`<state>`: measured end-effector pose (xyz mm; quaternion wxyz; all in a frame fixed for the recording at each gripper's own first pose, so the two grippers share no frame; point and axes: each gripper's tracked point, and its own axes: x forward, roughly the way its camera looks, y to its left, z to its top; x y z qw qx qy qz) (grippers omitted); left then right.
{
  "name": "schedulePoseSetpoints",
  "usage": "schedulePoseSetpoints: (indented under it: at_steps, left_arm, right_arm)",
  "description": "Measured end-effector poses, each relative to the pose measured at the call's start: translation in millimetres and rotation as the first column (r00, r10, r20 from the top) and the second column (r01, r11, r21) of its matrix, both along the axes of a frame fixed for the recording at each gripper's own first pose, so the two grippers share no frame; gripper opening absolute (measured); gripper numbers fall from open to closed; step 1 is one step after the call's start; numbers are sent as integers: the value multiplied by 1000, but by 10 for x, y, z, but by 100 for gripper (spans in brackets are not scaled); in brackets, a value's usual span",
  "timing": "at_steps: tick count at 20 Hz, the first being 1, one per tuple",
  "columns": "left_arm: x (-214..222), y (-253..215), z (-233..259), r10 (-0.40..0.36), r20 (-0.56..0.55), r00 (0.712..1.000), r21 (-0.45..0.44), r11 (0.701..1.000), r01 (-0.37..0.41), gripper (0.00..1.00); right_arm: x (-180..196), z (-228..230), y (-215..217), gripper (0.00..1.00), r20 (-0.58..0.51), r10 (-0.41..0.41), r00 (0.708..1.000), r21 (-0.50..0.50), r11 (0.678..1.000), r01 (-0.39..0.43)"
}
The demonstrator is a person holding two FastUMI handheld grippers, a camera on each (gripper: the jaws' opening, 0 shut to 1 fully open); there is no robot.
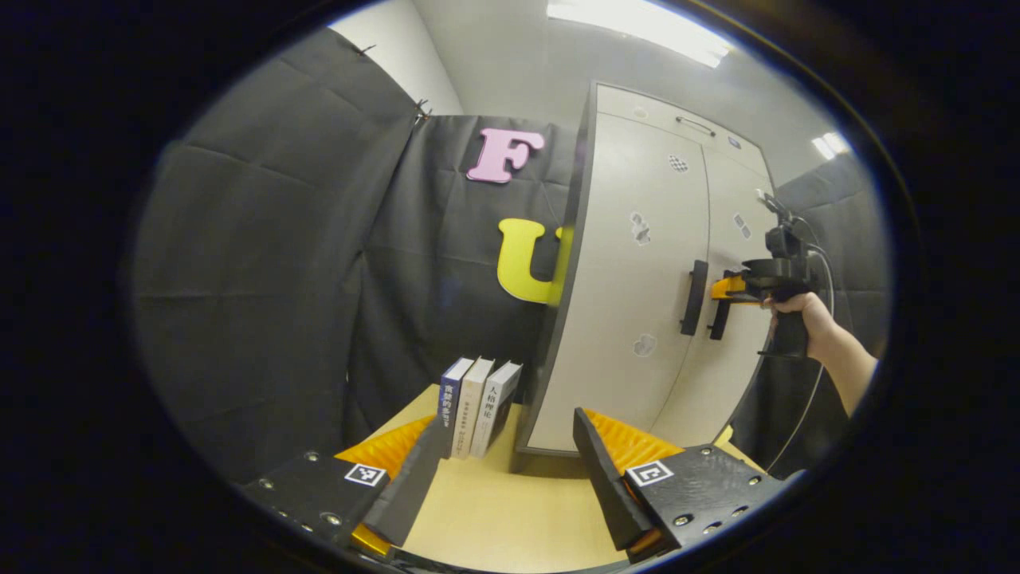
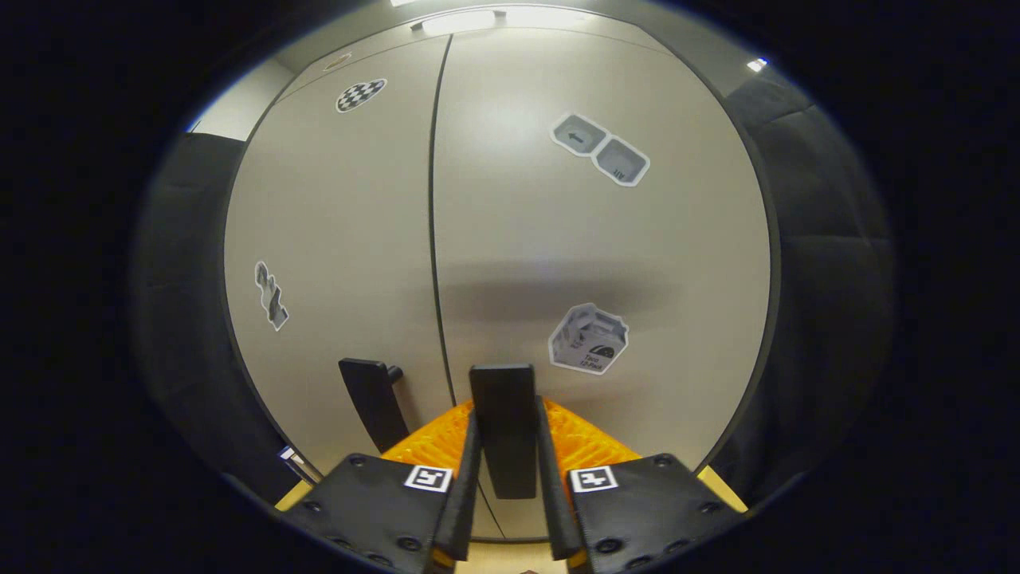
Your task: Open the right door of the double-door shoe cabinet with the right hand, and open the left door with the left hand.
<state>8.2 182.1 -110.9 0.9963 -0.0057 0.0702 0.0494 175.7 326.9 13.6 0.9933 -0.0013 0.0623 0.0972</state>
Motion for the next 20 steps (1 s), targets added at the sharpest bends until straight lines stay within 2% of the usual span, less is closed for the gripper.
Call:
schedulePoseSetpoints:
  at_steps: [1,4,5,6,8,10,11,13,14,16,18,20]
  left_arm:
    - [-21,0,6,1,1,1000,3,1000,-1,90]
    - [-62,-4,9,7,0,1000,15,1000,-7,90]
    - [-60,-15,-4,7,-4,1000,13,1000,-7,93]
    - [-65,-31,-36,5,-9,1000,9,1000,-5,93]
    - [-61,-95,-48,-9,-15,1000,3,1000,9,93]
    - [-69,-177,-42,-28,-17,999,9,1000,28,93]
    - [-70,-217,-36,-36,-17,999,15,999,37,93]
    - [-88,-301,-50,-52,-22,998,26,998,53,93]
    - [-99,-351,-68,-62,-25,998,28,998,62,93]
    - [-123,-446,-106,-81,-34,996,28,996,82,93]
    - [-141,-528,-132,-101,-42,994,34,994,103,90]
    - [-182,-592,-119,-113,-45,993,48,992,115,93]
  right_arm:
    - [27,-33,1,41,-15,-3,1000,9,1000,3]
    - [57,-181,38,42,-82,10,997,55,998,-5]
    - [80,-171,27,43,-73,8,997,68,998,-3]
    - [49,-161,21,38,-63,12,998,72,997,-8]
    - [68,-162,21,37,-40,11,999,36,999,-10]
    - [64,-167,21,20,-17,29,999,-26,999,-30]
    - [67,-172,34,22,-17,37,999,-20,999,-38]
    - [28,-163,28,8,-31,69,997,-7,998,-69]
    - [40,-189,32,10,-35,79,996,-11,997,-79]
    - [-21,-179,8,3,-32,88,996,-36,995,-89]
    - [-101,-184,1,3,-24,93,995,-30,995,-93]
    - [-213,-195,-55,6,-24,111,994,-25,993,-111]
